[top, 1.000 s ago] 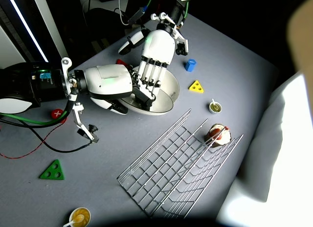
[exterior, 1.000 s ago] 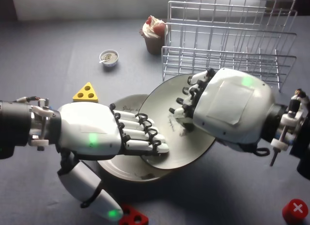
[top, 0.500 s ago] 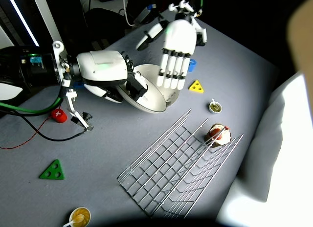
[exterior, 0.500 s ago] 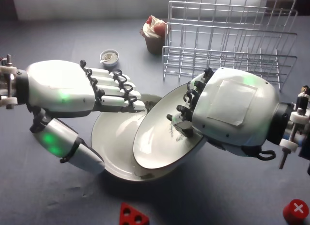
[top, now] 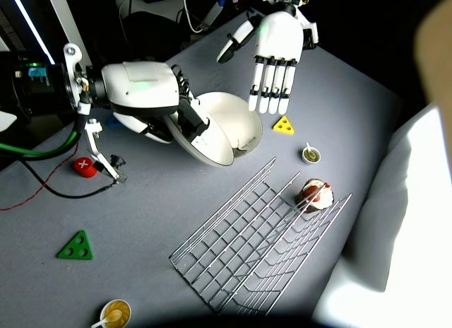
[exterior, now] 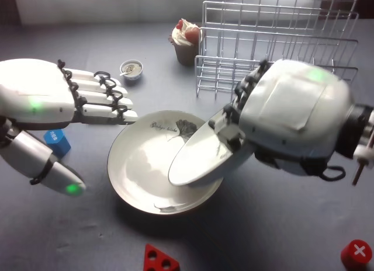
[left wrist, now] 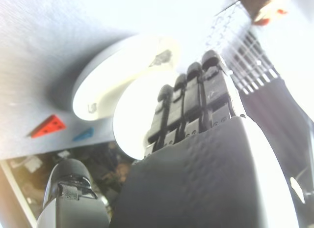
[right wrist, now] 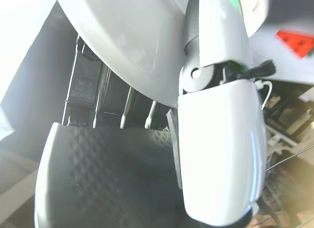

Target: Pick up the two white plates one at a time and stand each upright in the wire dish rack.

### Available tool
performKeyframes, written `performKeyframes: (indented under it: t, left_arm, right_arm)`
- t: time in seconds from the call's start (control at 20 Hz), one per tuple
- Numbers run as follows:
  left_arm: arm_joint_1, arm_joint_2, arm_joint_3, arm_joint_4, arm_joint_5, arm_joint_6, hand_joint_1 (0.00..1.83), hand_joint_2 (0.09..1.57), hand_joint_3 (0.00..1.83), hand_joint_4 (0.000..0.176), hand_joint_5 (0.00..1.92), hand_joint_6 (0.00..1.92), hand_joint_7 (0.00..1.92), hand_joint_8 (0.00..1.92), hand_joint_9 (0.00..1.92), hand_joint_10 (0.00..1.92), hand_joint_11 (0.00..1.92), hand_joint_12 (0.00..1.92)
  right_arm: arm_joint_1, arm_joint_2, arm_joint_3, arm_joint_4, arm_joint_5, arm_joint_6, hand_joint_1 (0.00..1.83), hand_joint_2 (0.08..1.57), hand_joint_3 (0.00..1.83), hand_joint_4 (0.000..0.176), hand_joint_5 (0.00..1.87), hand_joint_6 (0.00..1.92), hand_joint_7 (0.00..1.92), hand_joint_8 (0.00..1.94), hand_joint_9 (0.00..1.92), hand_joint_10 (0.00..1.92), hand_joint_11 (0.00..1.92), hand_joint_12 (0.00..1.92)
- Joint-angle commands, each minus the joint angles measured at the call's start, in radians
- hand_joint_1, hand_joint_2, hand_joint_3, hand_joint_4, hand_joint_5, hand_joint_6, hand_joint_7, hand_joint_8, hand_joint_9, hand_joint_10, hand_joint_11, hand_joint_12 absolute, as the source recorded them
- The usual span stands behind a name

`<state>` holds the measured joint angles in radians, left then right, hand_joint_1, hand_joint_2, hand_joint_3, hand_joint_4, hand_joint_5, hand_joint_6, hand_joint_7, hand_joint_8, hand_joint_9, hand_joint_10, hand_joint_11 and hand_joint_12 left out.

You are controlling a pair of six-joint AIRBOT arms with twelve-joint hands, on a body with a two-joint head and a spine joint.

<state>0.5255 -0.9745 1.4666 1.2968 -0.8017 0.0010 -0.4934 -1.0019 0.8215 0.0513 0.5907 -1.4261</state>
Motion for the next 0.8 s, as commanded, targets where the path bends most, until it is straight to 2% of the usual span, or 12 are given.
performKeyframes:
  t: [0.0,0.2,0.35,0.55,0.6,0.75]
  left_arm:
    - [-0.008,0.011,0.012,-0.063,-0.050,-0.001,0.00,0.95,0.00,0.000,0.06,0.01,0.05,0.01,0.04,0.01,0.07,0.01]
    - [-0.008,0.010,0.066,-0.071,-0.059,-0.001,0.00,0.94,0.00,0.000,0.06,0.00,0.06,0.00,0.04,0.00,0.08,0.02]
    - [-0.007,0.010,0.072,-0.072,-0.058,-0.001,0.00,0.95,0.00,0.000,0.06,0.00,0.05,0.00,0.04,0.00,0.08,0.02]
    - [-0.010,0.011,0.070,-0.071,-0.051,-0.001,0.00,0.95,0.00,0.000,0.06,0.00,0.05,0.00,0.03,0.00,0.07,0.01]
    - [-0.009,0.011,0.071,-0.070,-0.049,-0.001,0.00,0.95,0.00,0.000,0.07,0.01,0.06,0.01,0.04,0.01,0.08,0.02]
    - [-0.009,0.010,0.070,-0.063,-0.053,-0.001,0.00,0.94,0.00,0.000,0.06,0.00,0.05,0.00,0.03,0.00,0.06,0.01]
  right_arm:
    - [0.026,0.011,-0.009,0.002,0.126,-0.008,1.50,1.02,0.00,0.000,1.03,0.79,1.20,0.36,1.29,0.44,1.02,1.30]
    - [0.131,0.054,-0.051,0.119,0.054,-0.006,1.50,1.03,0.00,0.000,0.99,0.84,1.16,0.46,1.24,0.52,1.03,1.29]
    - [0.217,0.084,-0.075,0.199,-0.011,-0.006,1.50,1.05,0.00,0.000,0.92,0.95,1.11,0.55,1.18,0.63,1.00,1.35]
    - [0.343,0.112,-0.083,0.301,-0.109,-0.006,1.50,1.05,0.00,0.000,0.94,0.95,1.09,0.58,1.17,0.64,1.00,1.33]
    - [0.371,0.117,-0.083,0.318,-0.127,-0.008,1.50,1.04,0.00,0.000,0.97,0.86,1.12,0.56,1.23,0.56,1.02,1.32]
    - [0.426,0.128,-0.078,0.351,-0.138,-0.019,1.50,1.03,0.00,0.000,0.97,0.82,1.13,0.57,1.25,0.53,1.00,1.35]
